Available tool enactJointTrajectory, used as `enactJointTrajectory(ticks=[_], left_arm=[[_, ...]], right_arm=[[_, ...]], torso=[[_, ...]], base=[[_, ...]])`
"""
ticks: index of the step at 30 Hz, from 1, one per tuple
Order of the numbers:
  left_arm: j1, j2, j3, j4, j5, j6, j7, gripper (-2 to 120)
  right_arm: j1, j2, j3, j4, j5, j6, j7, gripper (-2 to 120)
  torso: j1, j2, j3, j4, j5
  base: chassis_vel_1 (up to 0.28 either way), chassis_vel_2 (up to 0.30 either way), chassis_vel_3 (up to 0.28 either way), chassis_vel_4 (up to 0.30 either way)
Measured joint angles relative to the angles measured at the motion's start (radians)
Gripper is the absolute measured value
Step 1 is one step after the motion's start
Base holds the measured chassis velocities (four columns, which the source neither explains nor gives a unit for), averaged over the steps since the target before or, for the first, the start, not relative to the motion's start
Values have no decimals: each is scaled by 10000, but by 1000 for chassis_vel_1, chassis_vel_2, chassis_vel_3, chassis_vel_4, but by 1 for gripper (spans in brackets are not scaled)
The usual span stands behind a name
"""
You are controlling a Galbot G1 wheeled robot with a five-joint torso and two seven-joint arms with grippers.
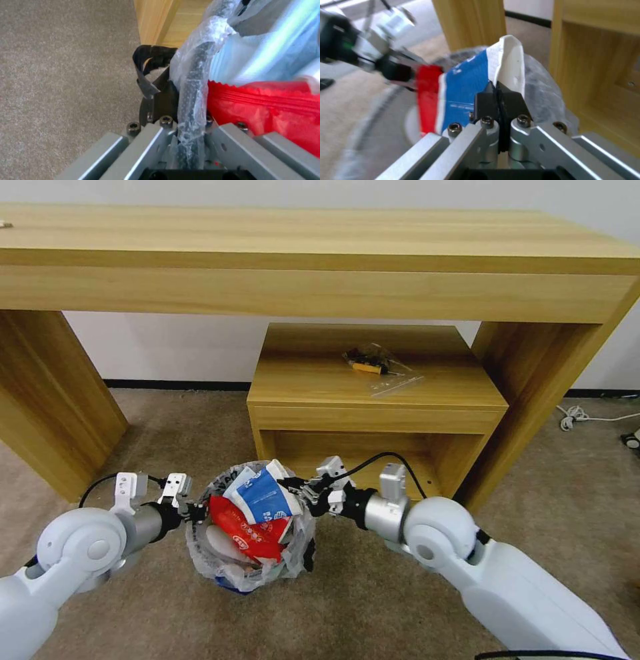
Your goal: Pick up the trash bin and place the garbage on the floor into it.
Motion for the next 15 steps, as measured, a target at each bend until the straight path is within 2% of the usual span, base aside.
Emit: enactJointTrajectory(ticks=[2, 4, 5, 7, 9, 11, 13, 15], left_arm=[[44, 2, -17, -23, 0, 0, -5, 0], [117, 6, -51, -68, -1, 1, -11, 0], [117, 6, -51, -68, -1, 1, -11, 0], [150, 6, -70, -109, 3, 0, -18, 0], [156, 3, -70, -117, 3, 1, -25, 0], [184, -10, -79, -118, 18, 1, -33, 0], [196, -14, -84, -118, 24, 0, -35, 0], [248, -28, -116, -95, 38, 1, -41, 0]], right_arm=[[41, 48, -74, -115, -39, 0, 24, 0], [135, 163, -284, -325, -116, 32, 111, 9], [135, 163, -284, -325, -116, 32, 111, 9], [255, 403, -492, -531, -215, 101, 220, 21], [297, 499, -530, -563, -222, 101, 252, 24], [374, 620, -569, -553, -184, 101, 325, 34], [391, 627, -570, -530, -168, 102, 337, 35], [413, 577, -550, -426, -105, 132, 352, 45]], torso=[[0, 0, 0, 0, 0], [0, 0, 0, 0, 0], [0, 0, 0, 0, 0], [0, 0, 0, 1, 0], [0, 1, 0, 1, 0], [0, 0, -1, 1, 0], [0, 0, -1, 1, 0], [0, 1, -1, 1, 1]], base=[[0, 0, 0, 0], [0, 0, 0, 0], [0, 0, 0, 0], [0, 0, 0, 0], [0, 0, 0, 0], [0, 0, 0, 0], [0, 0, 0, 0], [0, 0, 0, 0]])
